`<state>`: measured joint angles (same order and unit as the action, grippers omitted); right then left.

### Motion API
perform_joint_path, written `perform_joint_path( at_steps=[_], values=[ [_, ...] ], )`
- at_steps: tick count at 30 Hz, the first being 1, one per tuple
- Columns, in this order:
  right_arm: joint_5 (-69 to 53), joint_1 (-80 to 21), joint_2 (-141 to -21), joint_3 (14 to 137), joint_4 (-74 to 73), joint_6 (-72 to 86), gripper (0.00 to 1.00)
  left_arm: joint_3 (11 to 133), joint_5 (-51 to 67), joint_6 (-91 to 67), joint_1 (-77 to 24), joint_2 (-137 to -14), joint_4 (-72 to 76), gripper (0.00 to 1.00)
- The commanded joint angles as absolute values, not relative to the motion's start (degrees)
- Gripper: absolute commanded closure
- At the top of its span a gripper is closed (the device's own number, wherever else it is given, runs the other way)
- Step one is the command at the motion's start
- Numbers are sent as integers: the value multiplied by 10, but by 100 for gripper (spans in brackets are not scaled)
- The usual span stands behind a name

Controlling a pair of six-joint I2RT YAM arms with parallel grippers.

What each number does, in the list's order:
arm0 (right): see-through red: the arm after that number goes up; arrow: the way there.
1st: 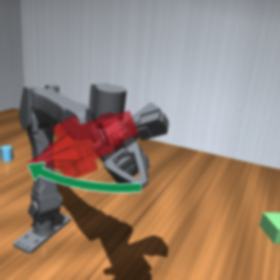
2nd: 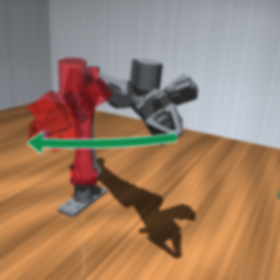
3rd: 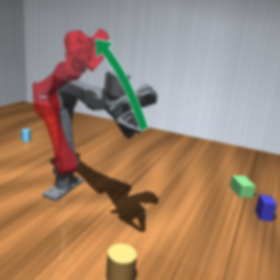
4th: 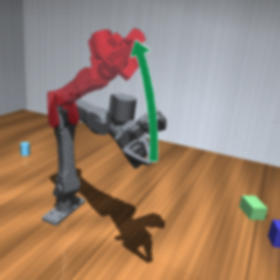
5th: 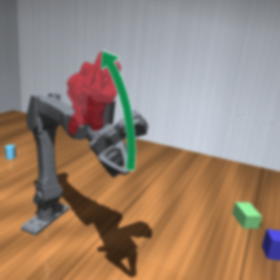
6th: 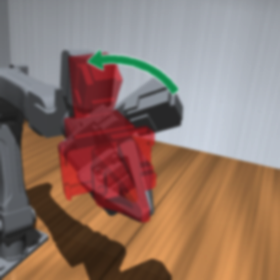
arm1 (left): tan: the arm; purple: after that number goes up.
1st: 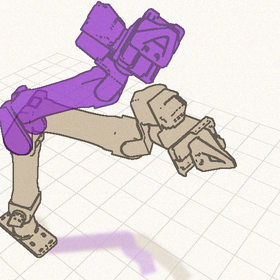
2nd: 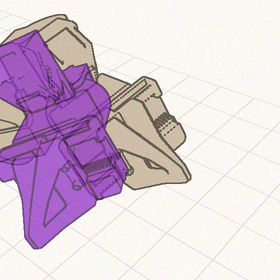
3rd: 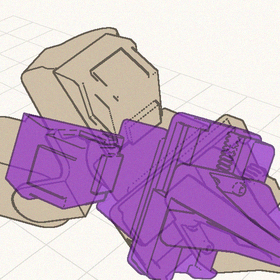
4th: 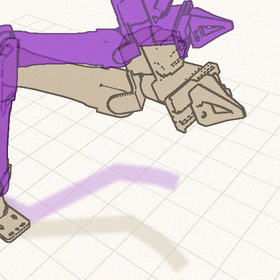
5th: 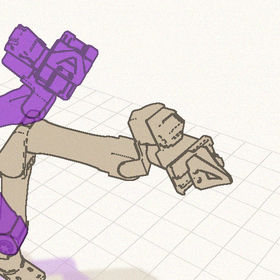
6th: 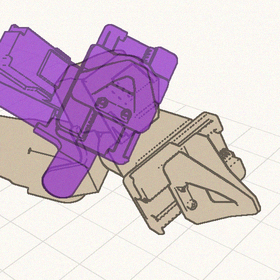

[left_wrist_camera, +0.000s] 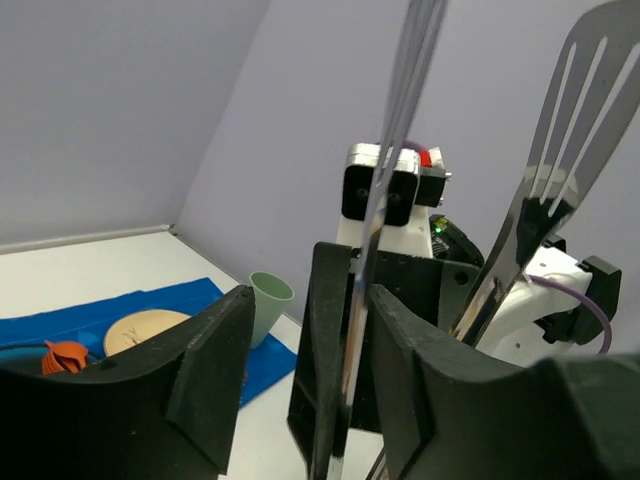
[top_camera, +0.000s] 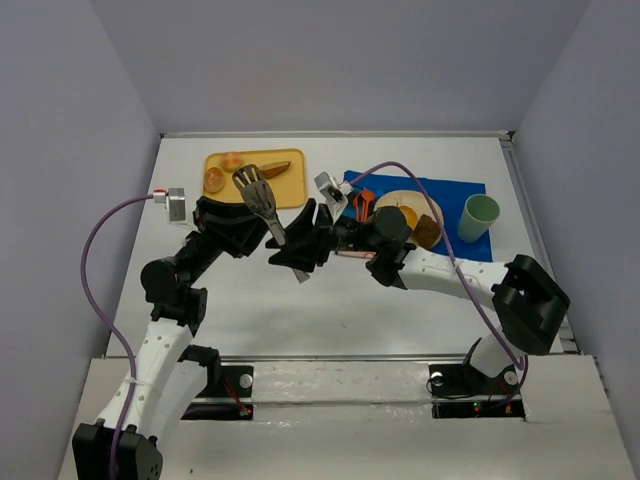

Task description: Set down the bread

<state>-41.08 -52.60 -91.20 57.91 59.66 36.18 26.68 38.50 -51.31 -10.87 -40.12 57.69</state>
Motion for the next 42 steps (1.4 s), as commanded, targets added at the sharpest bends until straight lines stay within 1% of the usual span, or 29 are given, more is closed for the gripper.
perform_joint_path(
  at_steps=[1,5,8,9,11,12,13,15,16,17,18,19,20,21,22,23,24,25,26,27,28,30,32,34,42],
  values=[
    [-353,-525,-863,563,642,379,53,286,394,-509,-112,-384,576,39],
    [-329,-513,-837,538,663,382,54,289,391,-497,-112,-374,548,34],
    [-319,-503,-819,535,637,379,54,298,388,-485,-112,-367,516,32],
    [-306,-495,-815,536,607,380,54,305,381,-477,-112,-357,505,31],
    [-294,-478,-802,534,581,382,54,308,374,-466,-112,-339,480,25],
    [-288,-472,-798,529,573,386,54,313,369,-455,-112,-331,458,18],
    [-290,-459,-790,525,573,386,54,315,366,-449,-112,-317,448,16],
    [-287,-447,-781,518,552,385,54,323,337,-434,-112,-300,403,16],
    [-282,-441,-777,520,529,375,54,336,321,-415,-112,-291,369,16],
    [-280,-436,-770,529,498,361,53,344,281,-404,-112,-276,298,17],
    [-271,-436,-768,561,397,346,53,355,253,-394,-112,-270,256,16],
    [-239,-436,-767,583,337,299,53,374,222,-382,-112,-265,171,13],
    [-226,-436,-775,623,237,274,53,381,144,-382,-112,-257,128,6],
    [-208,-436,-780,623,200,255,53,388,102,-385,-112,-254,92,5],
    [-187,-436,-786,650,166,224,53,390,62,-388,-112,-253,58,2],
    [-156,-436,-794,661,117,205,53,388,-18,-399,-112,-259,8,1],
    [-139,-436,-809,672,89,190,53,388,-53,-407,-112,-267,-18,1],
    [-97,-436,-819,701,57,165,53,388,-79,-415,-112,-278,-42,1],
    [-77,-436,-831,716,4,153,53,392,-118,-430,-112,-308,-82,1],
    [-58,-436,-856,732,-30,129,53,397,-132,-432,-112,-326,-97,1],
    [-15,-436,-867,747,-54,124,53,411,-139,-432,-112,-346,-111,1],
    [18,-436,-890,775,-89,106,53,433,-156,-431,-112,-399,-141,1],
    [23,-436,-895,779,-98,107,53,437,-162,-430,-112,-424,-149,1],
    [18,-436,-896,778,-97,109,53,425,-167,-437,-112,-425,-142,1],
    [22,-436,-932,794,-116,108,51,397,-185,-439,-112,-364,-124,1]
  ],
)
